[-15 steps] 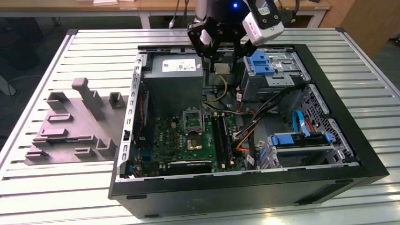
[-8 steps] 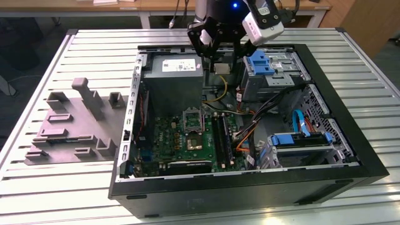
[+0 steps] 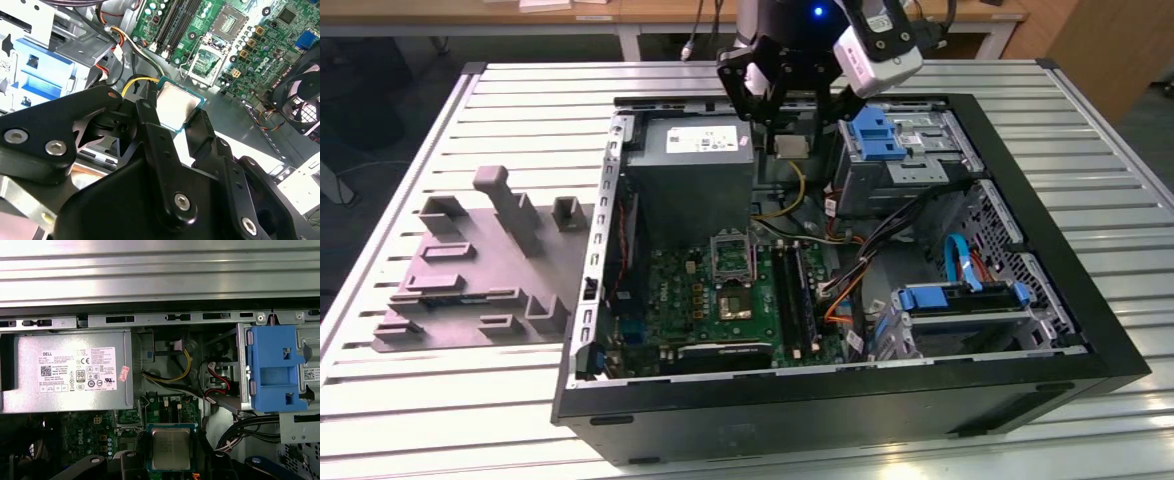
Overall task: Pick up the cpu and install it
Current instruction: 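Place the cpu into insertion slot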
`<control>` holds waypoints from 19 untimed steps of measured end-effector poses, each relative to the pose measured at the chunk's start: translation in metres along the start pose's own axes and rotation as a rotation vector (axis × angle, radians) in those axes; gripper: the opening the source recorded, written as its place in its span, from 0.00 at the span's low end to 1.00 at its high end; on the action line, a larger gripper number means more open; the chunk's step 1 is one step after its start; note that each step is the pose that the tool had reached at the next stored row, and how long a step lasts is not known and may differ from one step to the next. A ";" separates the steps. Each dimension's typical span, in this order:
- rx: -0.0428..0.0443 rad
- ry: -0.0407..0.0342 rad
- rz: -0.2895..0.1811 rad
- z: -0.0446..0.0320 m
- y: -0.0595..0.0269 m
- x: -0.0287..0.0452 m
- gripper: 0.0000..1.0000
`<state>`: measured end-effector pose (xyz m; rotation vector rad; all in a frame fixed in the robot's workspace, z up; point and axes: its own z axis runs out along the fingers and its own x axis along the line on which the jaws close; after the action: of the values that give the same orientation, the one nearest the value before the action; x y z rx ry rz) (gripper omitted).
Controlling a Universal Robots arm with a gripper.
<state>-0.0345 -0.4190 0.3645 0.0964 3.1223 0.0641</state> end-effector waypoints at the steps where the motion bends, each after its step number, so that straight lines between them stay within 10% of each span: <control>1: 0.0000 0.0000 0.000 0.0000 0.0000 0.0000 0.47; 19: 0.0000 0.0000 0.000 -0.0001 -0.0003 0.0048 0.47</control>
<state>-0.0393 -0.4190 0.3645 0.0964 3.1223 0.0641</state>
